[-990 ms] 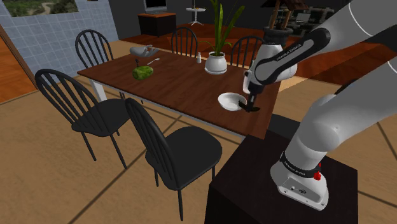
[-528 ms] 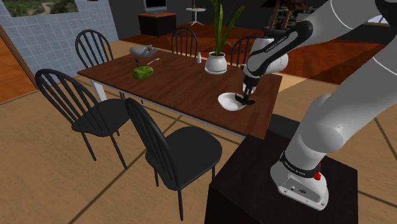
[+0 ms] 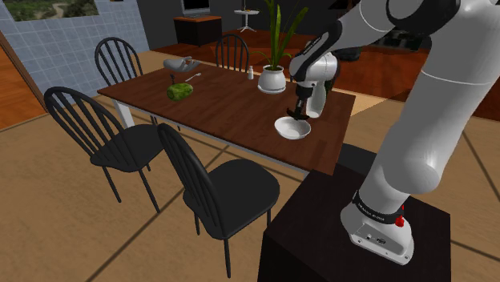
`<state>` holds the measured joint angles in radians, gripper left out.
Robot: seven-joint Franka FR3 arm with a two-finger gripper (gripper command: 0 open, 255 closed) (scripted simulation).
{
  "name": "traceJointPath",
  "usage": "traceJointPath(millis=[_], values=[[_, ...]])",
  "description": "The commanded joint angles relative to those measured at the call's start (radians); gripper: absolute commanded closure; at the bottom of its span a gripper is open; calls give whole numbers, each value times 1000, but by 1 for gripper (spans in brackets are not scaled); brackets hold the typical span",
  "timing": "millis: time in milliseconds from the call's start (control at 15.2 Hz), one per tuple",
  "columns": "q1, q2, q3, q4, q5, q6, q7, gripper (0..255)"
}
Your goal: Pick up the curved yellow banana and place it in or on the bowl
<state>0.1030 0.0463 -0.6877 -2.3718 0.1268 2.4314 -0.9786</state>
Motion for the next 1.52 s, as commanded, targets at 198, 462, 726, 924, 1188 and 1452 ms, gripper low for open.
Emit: traceJointPath(millis=[198,462,726,924,1188,1452], values=[[-13,89,16,34,97,29,-71,255],[-28,142,37,28,161,73,-118,255],[-48,197,66,26,227,114,-167,255],[-60,222,82,27,258,133,-189,255],[-60,222,82,27,258,133,-189,255],[-60,222,82,27,258,133,-189,0]])
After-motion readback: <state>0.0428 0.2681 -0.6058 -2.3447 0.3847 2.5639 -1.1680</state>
